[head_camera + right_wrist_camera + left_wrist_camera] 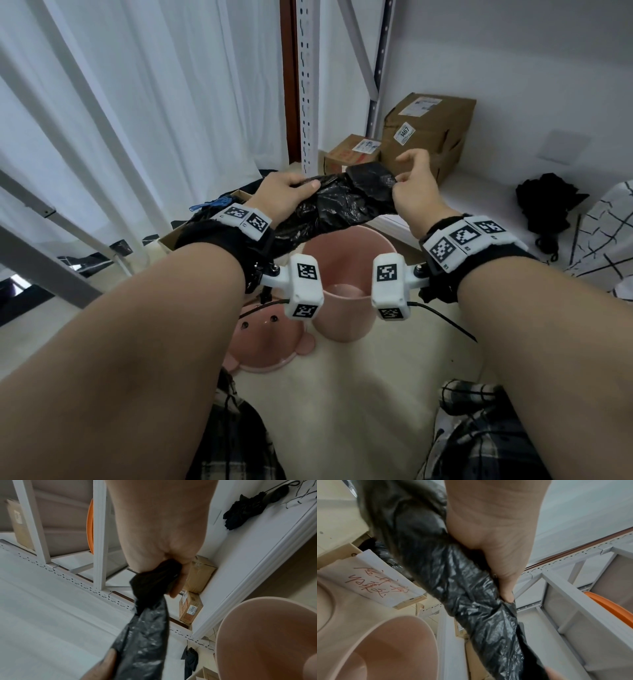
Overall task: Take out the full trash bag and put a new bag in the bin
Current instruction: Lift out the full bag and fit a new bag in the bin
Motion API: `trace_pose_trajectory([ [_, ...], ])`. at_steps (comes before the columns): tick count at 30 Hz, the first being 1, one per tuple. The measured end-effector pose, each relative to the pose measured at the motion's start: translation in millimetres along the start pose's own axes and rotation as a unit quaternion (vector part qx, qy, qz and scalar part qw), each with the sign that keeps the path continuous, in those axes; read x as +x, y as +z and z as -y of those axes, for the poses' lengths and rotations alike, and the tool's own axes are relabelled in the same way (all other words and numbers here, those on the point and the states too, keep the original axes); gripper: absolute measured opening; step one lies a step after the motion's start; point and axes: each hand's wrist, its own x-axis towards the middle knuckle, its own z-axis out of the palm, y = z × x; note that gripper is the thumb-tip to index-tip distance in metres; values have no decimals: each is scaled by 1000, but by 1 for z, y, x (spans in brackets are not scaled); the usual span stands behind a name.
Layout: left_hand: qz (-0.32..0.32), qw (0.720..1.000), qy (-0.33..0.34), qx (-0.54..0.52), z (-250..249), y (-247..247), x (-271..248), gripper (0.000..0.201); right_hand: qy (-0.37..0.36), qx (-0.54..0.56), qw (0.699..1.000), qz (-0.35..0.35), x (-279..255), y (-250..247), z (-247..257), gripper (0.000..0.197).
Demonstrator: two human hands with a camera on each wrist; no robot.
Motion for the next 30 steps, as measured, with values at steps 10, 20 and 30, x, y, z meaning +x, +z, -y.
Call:
trace_pose_trajectory([
  [10,-7,999,35,36,2,1,4,19,-7,-186,982,40,-2,8,-3,36],
  [20,14,985,-31,168,20,-8,9,41,-34,-13,999,16,-3,5,18,31],
  [30,121,990,38,-59,-26,1,-1,21,21,105,987,119,-8,15,25,33],
])
